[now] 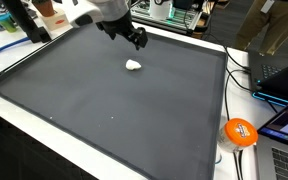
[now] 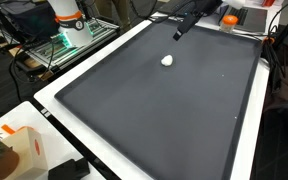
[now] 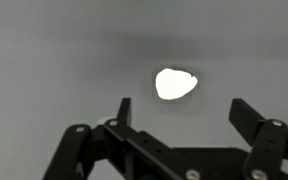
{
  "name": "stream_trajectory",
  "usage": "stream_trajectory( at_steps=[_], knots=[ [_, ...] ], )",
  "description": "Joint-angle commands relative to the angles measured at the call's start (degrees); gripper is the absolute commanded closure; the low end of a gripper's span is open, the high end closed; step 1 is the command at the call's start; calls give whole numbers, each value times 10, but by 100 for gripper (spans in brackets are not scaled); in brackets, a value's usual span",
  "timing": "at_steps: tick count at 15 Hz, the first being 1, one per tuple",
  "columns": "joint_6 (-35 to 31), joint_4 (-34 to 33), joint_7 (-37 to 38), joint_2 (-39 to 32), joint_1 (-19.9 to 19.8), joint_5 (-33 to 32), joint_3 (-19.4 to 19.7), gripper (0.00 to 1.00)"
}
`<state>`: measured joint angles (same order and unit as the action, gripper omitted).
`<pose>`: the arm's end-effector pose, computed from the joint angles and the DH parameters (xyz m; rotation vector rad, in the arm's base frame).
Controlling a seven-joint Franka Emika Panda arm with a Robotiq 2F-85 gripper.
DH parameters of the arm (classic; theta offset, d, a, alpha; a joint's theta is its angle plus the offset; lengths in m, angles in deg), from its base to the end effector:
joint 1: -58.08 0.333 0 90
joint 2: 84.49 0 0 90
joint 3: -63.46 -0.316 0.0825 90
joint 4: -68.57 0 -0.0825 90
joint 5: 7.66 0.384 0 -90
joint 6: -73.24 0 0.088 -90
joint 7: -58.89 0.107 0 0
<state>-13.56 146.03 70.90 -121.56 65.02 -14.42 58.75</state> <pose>0.6590 0.1120 0.3165 2.9029 0.0170 -0.6781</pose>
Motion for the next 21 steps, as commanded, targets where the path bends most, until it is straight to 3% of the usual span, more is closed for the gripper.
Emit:
stream_trajectory(
  at_steps=[1, 2, 3, 6, 13, 21],
  knots=[
    [103, -108, -1, -81, 5, 29, 14, 0],
    [117, -126, 0, -94, 2, 41, 14, 0],
    [76, -65, -4, -51, 8, 25, 17, 0],
    [97, -105, -4, -83, 7, 34, 20, 0],
    [125, -170, 81, -146, 15, 54, 37, 0],
    [152, -270, 81, -228, 12, 72, 37, 0]
  ],
)
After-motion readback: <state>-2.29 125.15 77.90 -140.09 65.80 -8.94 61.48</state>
